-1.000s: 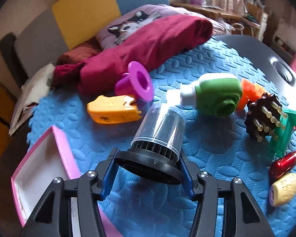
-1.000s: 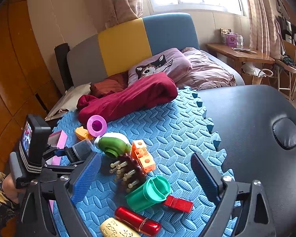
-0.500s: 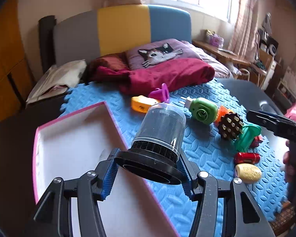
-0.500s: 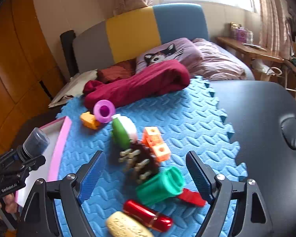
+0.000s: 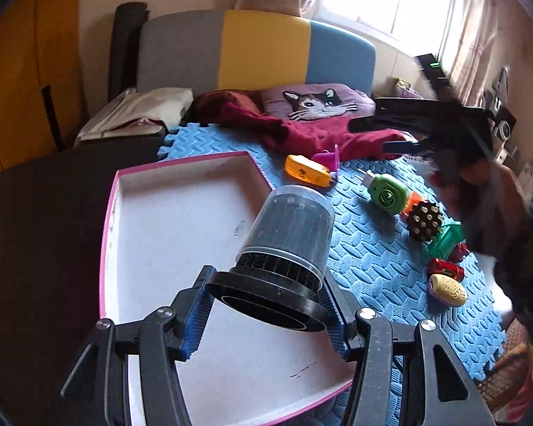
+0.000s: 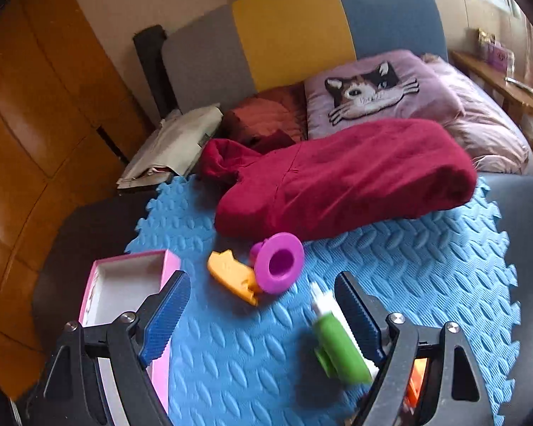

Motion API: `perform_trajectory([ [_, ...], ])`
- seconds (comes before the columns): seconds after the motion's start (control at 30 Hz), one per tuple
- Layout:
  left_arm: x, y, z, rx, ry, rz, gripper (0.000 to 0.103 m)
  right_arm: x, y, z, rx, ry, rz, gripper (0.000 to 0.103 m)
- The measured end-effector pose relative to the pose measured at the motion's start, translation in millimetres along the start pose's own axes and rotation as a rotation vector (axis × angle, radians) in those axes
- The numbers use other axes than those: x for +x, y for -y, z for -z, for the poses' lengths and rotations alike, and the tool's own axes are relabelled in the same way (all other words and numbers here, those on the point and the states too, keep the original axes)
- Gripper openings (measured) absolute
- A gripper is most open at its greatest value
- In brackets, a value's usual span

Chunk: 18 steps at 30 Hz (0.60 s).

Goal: Organize rigid objects
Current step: 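Lift the cylinder with the left gripper while the right gripper grasps the magenta funnel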

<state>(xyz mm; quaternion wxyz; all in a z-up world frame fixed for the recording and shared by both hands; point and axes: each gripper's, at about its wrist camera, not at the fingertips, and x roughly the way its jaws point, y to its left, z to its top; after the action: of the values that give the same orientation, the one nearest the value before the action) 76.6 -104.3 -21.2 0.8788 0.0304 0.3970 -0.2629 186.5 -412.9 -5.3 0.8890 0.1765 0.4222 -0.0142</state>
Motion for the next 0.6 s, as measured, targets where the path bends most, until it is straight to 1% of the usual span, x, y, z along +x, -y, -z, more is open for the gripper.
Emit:
perform_trajectory([
  [0.2, 3, -18, 0, -0.060, -0.005, 0.018, 0.057, 57, -4, -22, 0.004, -0.109, 0.064, 0.085],
  [0.27, 4, -21, -1, -0.069, -0.009, 0.019, 0.057, 76, -4, -23, -0.008, -0.175, 0.081, 0.085],
  [0.3, 5, -22, -1, -0.072, -0.011, 0.020, 0.057, 83, -4, -21, -0.018, -0.204, 0.086, 0.080],
  [0.33, 6, -24, -1, -0.076, -0.011, 0.021, 0.057, 89, -3, -19, -0.026, -0.227, 0.098, 0.056],
  [0.37, 7, -25, -1, -0.080, -0.012, 0.022, 0.057, 92, -2, -17, -0.020, -0.238, 0.110, 0.057],
  [0.5, 8, -28, 1, -0.090, -0.013, 0.018, 0.057, 84, 3, -10, -0.024, -0.215, 0.091, 0.057],
  [0.6, 7, -29, 3, -0.097, -0.012, 0.017, 0.057, 73, 4, -6, -0.030, -0.198, 0.095, 0.057],
])
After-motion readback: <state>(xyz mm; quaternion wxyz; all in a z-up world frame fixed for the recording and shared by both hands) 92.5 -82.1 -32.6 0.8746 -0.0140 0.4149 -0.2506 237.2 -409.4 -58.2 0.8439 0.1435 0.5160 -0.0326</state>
